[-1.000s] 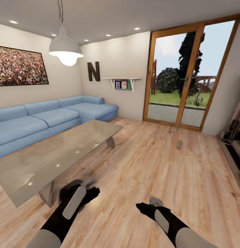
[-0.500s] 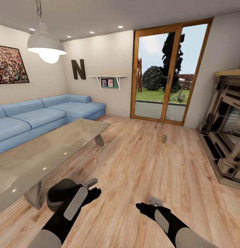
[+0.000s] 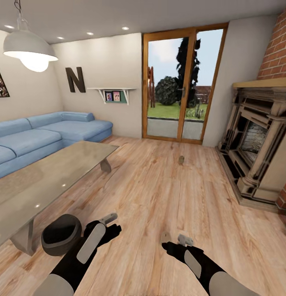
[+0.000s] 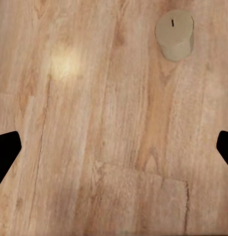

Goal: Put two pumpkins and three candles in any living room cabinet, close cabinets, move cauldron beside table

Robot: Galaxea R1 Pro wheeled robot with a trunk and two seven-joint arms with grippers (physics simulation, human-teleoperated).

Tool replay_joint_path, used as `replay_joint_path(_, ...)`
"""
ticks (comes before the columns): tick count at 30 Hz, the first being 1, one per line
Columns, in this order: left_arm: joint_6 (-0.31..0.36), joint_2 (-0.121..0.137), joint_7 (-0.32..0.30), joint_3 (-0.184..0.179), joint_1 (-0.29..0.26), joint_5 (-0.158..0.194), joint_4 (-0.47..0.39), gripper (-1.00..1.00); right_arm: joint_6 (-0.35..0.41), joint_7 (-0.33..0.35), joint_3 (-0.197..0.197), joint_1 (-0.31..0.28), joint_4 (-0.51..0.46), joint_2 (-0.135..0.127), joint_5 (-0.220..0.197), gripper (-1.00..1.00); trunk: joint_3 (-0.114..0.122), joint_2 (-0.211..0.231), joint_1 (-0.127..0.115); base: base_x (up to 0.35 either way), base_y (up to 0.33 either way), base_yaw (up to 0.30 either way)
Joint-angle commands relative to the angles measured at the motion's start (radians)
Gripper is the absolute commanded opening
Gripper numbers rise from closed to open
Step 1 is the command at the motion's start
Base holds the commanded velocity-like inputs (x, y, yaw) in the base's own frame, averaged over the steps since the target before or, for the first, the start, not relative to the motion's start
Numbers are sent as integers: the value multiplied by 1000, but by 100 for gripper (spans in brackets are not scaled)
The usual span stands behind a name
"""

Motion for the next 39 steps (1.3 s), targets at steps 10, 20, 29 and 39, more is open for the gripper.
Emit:
replay_joint_path(10,1,0,9,0,-1,10,-1,100,3,1,3,-1,1,0,-2,100,-11,-1,0,-2,0,-227)
replay_joint_path(20,0,2,9,-2,-1,9,0,100,2,0,3,-1,1,0,-2,100,-21,-1,0,49,0,-233)
replay_joint_path(29,1,1,9,-2,0,9,0,100,1,0,3,-1,2,0,-4,100,-30,-1,0,118,0,-243)
replay_joint_path(39,1,2,9,-2,-1,10,0,100,1,0,3,-1,2,0,-4,100,-38,-1,0,4,0,-251)
